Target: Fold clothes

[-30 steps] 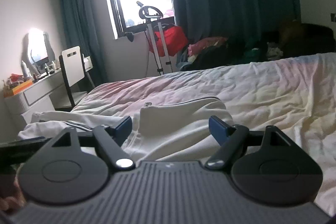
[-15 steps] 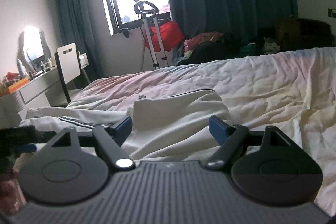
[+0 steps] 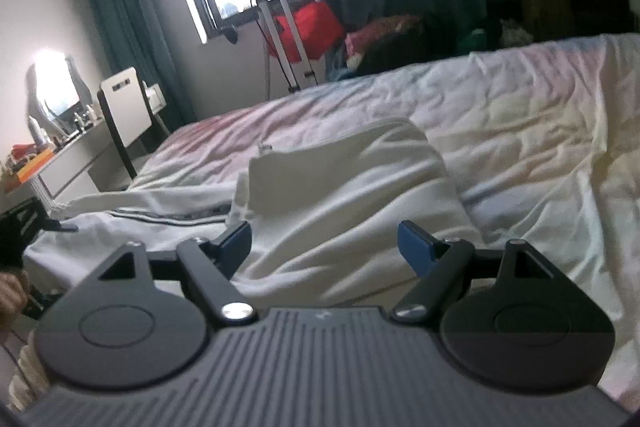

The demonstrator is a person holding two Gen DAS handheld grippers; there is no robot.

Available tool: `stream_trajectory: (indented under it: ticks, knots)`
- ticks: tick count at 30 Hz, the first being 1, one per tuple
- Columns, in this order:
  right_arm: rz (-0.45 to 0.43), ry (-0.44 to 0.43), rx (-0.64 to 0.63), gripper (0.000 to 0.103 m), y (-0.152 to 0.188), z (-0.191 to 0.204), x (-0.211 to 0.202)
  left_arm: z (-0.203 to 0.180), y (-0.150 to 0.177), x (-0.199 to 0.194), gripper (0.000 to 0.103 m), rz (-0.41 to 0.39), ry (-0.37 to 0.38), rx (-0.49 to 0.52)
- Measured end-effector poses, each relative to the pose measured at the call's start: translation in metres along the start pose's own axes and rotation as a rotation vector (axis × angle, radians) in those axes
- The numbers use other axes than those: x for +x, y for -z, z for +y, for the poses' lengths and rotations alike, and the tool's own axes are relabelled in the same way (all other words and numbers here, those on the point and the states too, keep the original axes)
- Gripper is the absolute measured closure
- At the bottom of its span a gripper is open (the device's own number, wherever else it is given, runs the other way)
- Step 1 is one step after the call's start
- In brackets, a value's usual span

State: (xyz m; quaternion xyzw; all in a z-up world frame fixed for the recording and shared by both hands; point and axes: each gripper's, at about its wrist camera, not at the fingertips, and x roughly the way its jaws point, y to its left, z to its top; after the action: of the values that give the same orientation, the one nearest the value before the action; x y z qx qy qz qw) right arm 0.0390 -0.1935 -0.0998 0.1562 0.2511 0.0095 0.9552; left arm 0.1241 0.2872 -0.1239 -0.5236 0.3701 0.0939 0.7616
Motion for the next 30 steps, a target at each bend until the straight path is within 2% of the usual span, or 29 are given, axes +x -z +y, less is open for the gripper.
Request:
stream_trajectory:
  ticks: [5, 8, 9, 10, 11, 13, 15, 19, 22, 26, 30]
  knots:
    - [0.027, -0.002, -0.091, 0.021, 0.007, 0.015, 0.029, 0.006, -0.027, 0.003, 0.012, -0.161, -0.040, 0.029]
    - [0.052, 0.011, -0.159, 0.021, 0.011, 0.028, 0.053, 0.004, -0.040, -0.003, 0.023, -0.279, -0.078, 0.082]
    - [0.073, 0.011, -0.172, 0.021, 0.014, 0.030, 0.063, 0.005, -0.045, -0.006, 0.036, -0.324, -0.075, 0.088]
    - [0.099, 0.021, -0.181, 0.022, 0.017, 0.031, 0.071, 0.007, -0.051, -0.010, 0.057, -0.370, -0.071, 0.090]
    - [0.127, 0.035, -0.189, 0.022, 0.021, 0.032, 0.080, 0.010, -0.056, -0.013, 0.069, -0.400, -0.054, 0.082]
    - [0.140, 0.049, -0.200, 0.022, 0.023, 0.032, 0.085, 0.014, -0.065, -0.021, 0.083, -0.413, 0.005, 0.048]
    - [0.144, 0.059, -0.210, 0.022, 0.025, 0.033, 0.087, 0.000, -0.061, -0.027, 0.086, -0.442, 0.008, 0.122]
    - [0.082, 0.043, -0.147, 0.022, 0.013, 0.026, 0.068, -0.070, -0.020, -0.042, 0.087, -0.567, -0.008, 0.416]
    - [0.018, 0.048, -0.088, 0.022, 0.002, 0.018, 0.048, -0.117, 0.032, -0.066, 0.087, -0.658, 0.022, 0.586]
    - [-0.062, 0.059, 0.013, 0.022, -0.015, -0.005, 0.022, -0.175, 0.115, -0.089, 0.087, -0.710, 0.083, 0.731]
    - [-0.170, -0.011, 0.214, 0.022, -0.033, -0.047, -0.013, -0.228, 0.197, -0.095, 0.087, -0.726, 0.135, 0.852]
